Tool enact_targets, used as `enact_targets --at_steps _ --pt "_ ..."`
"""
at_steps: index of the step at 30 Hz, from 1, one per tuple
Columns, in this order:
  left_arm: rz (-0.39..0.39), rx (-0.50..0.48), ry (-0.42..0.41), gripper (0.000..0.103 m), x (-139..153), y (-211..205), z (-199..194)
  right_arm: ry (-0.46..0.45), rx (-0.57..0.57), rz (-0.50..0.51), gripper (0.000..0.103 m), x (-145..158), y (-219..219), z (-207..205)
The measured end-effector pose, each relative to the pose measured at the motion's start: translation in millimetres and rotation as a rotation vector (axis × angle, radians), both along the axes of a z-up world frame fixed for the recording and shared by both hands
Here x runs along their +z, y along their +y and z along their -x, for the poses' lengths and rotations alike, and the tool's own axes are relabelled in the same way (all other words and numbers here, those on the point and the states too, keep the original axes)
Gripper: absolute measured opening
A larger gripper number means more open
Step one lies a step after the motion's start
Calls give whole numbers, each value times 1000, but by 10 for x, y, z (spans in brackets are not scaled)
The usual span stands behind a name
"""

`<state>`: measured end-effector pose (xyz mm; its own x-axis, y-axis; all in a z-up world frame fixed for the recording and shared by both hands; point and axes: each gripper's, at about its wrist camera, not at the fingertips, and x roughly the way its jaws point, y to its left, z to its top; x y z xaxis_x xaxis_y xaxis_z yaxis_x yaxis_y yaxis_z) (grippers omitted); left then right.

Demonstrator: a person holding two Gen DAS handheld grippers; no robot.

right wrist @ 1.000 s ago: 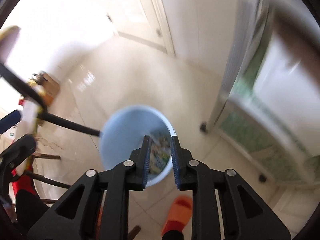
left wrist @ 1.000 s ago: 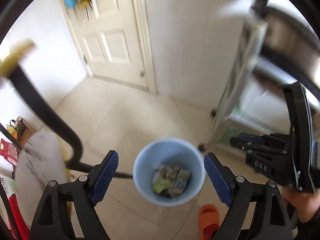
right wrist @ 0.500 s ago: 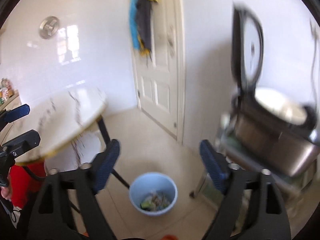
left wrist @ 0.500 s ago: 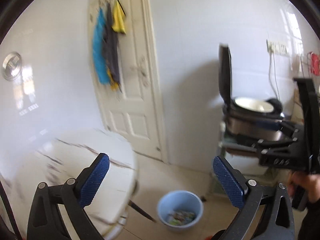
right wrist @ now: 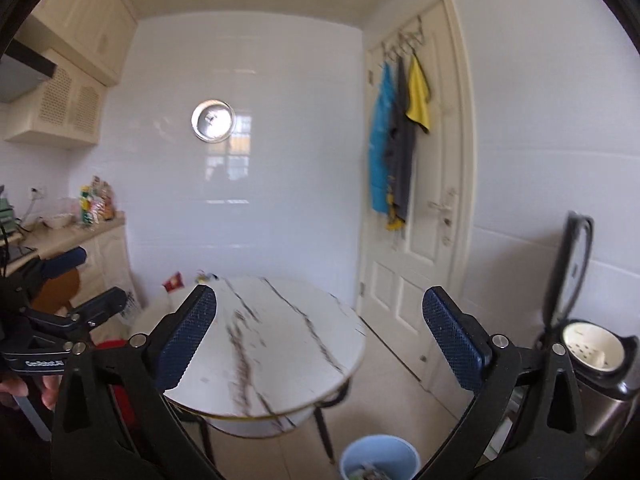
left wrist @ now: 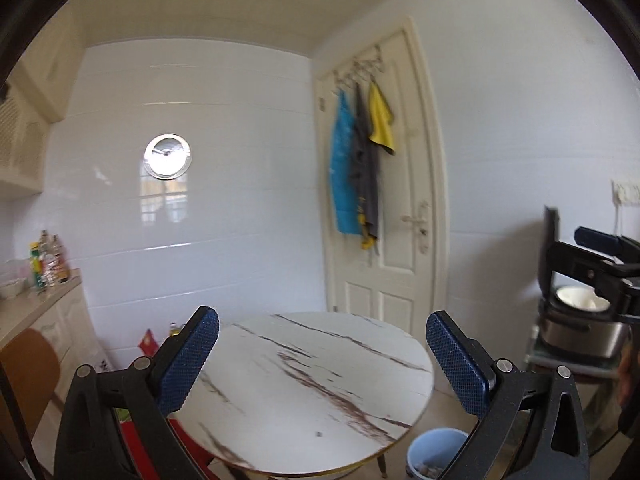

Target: Collect trash

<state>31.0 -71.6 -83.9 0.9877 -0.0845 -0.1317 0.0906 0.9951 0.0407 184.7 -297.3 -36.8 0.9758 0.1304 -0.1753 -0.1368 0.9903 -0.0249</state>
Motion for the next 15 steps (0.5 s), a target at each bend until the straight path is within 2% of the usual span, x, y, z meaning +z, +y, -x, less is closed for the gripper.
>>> enact_targets --at_steps 5,10,15 --pt "43 71 -33 102 75 257 516 -53 61 -20 103 145 448 137" --pt "38 95 -84 103 -55 68 748 -83 96 -28 103 162 735 265" --pt "20 97 -85 103 -291 -95 911 -101 104 -5 103 120 912 396"
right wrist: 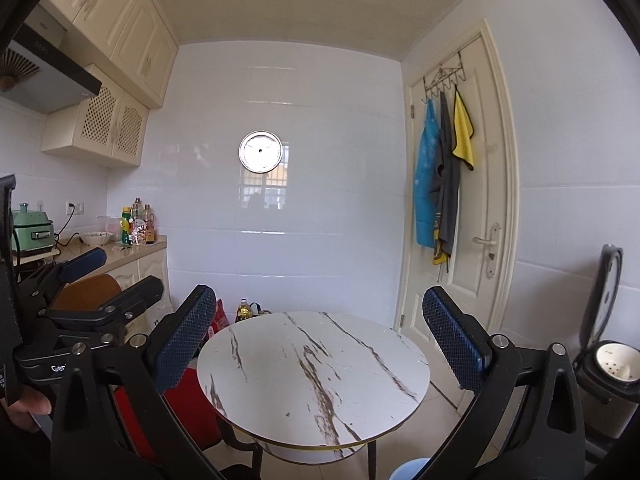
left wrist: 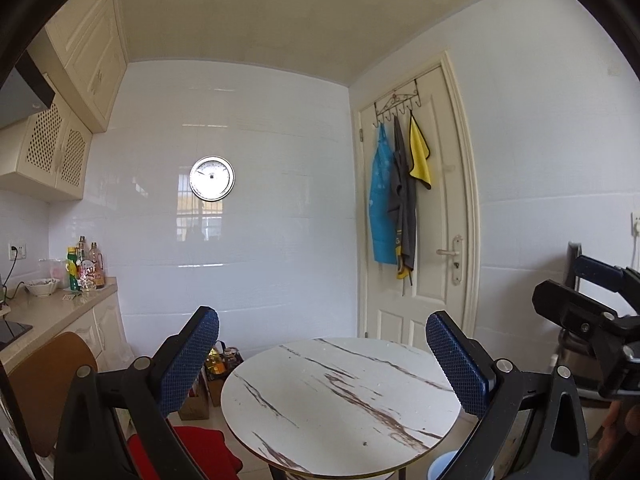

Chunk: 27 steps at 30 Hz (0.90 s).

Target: Collect trash

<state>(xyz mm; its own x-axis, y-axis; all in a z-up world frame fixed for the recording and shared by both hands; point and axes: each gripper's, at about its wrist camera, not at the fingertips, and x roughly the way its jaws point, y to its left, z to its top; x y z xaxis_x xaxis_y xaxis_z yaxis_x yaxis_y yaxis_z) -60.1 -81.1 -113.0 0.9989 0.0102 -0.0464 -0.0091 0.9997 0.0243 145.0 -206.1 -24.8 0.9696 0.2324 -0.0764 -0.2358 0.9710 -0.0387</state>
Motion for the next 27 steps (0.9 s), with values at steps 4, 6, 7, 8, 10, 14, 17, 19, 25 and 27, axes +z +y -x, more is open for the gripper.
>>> enact_targets --at_steps 4,6,7,8,10,14,17,19,25,27 --pt "-17 -2 14 103 -69 -74 13 -9 -14 40 103 -34 114 90" --pt "-24 -1 13 103 -59 -113 13 -18 -27 52 103 -43 159 113" --pt "-28 4 13 103 -44 -118 2 -19 -28 52 103 -44 170 122" --pt "-32 10 11 103 -32 -129 -5 -18 -30 53 103 -50 164 133" --pt "-33 13 10 103 21 -133 -126 -17 -35 49 103 -52 154 135" --pt "-37 21 8 103 50 -202 -235 -12 -40 37 103 -62 118 142" --pt "-38 27 6 103 64 -239 -283 -16 -43 32 103 -57 105 149" --pt "-36 31 7 103 76 -269 -303 -16 -46 30 103 -58 99 159" --pt "-38 39 4 103 59 -270 -332 -15 -63 20 103 -55 82 168" --pt "-38 41 0 103 59 -267 -341 -14 -62 16 103 -54 76 168"
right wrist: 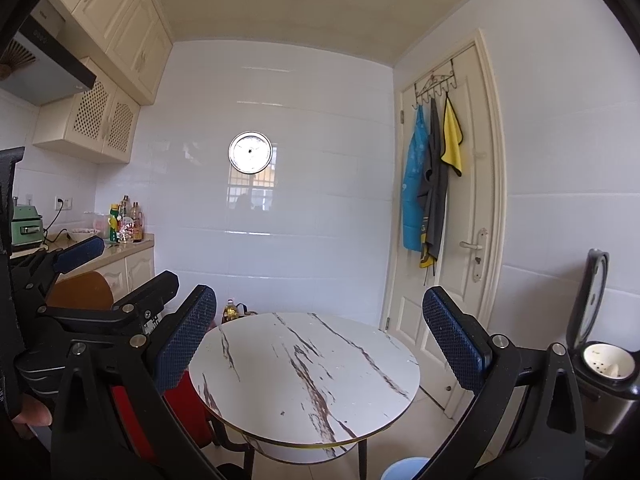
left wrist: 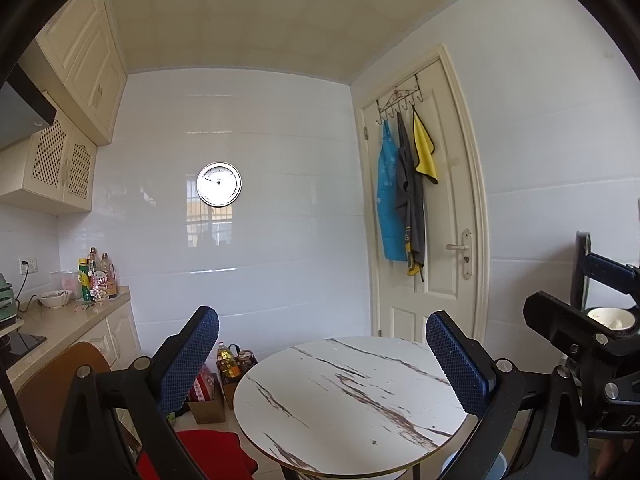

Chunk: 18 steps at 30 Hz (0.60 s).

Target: Collect trash

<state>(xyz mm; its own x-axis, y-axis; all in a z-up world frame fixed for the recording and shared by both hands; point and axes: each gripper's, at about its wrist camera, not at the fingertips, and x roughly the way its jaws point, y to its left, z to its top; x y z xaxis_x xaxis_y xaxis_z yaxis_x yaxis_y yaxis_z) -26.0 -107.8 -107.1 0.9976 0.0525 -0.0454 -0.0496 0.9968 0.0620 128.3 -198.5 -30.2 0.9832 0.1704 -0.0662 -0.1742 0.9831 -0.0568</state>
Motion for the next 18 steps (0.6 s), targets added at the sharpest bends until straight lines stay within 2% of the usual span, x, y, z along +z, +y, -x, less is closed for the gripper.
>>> enact_targets --at_steps 18 --pt "-2 11 1 103 -68 -77 -66 5 -8 -2 103 -4 -19 27"
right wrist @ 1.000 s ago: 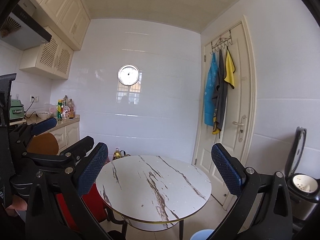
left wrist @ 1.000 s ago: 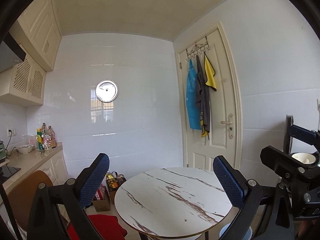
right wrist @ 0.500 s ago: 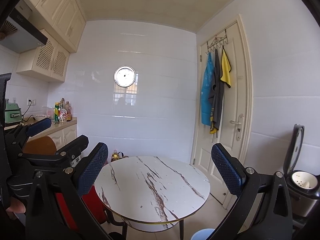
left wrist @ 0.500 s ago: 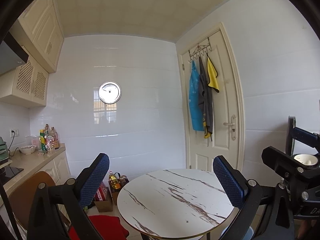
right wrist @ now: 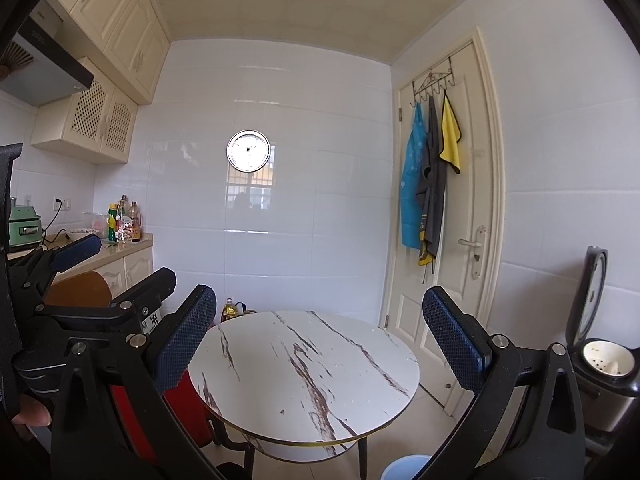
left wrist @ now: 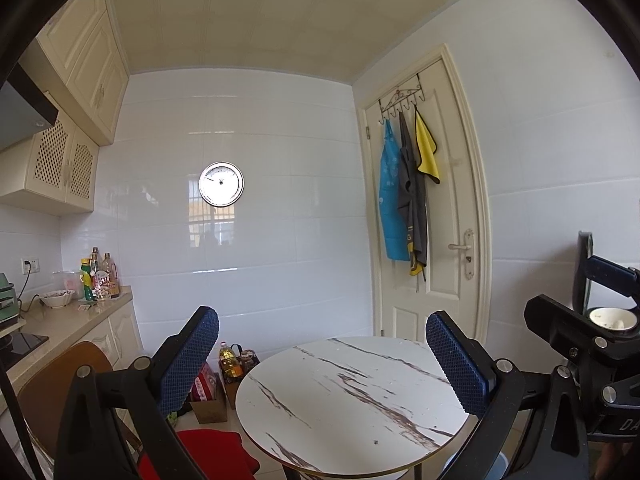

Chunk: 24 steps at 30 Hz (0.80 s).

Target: Collect trash

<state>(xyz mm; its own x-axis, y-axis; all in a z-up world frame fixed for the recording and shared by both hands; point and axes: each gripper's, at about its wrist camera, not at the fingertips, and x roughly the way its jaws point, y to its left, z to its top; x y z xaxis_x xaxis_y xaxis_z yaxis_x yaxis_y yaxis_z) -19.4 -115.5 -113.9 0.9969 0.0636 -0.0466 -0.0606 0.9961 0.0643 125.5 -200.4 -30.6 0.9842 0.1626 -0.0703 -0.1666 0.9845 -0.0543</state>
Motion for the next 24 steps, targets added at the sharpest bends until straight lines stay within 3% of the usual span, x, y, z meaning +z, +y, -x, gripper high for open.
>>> enact_targets --at_steps 24 --pt "-6 10 -9 103 -61 -77 -61 7 3 -4 103 -1 12 -10"
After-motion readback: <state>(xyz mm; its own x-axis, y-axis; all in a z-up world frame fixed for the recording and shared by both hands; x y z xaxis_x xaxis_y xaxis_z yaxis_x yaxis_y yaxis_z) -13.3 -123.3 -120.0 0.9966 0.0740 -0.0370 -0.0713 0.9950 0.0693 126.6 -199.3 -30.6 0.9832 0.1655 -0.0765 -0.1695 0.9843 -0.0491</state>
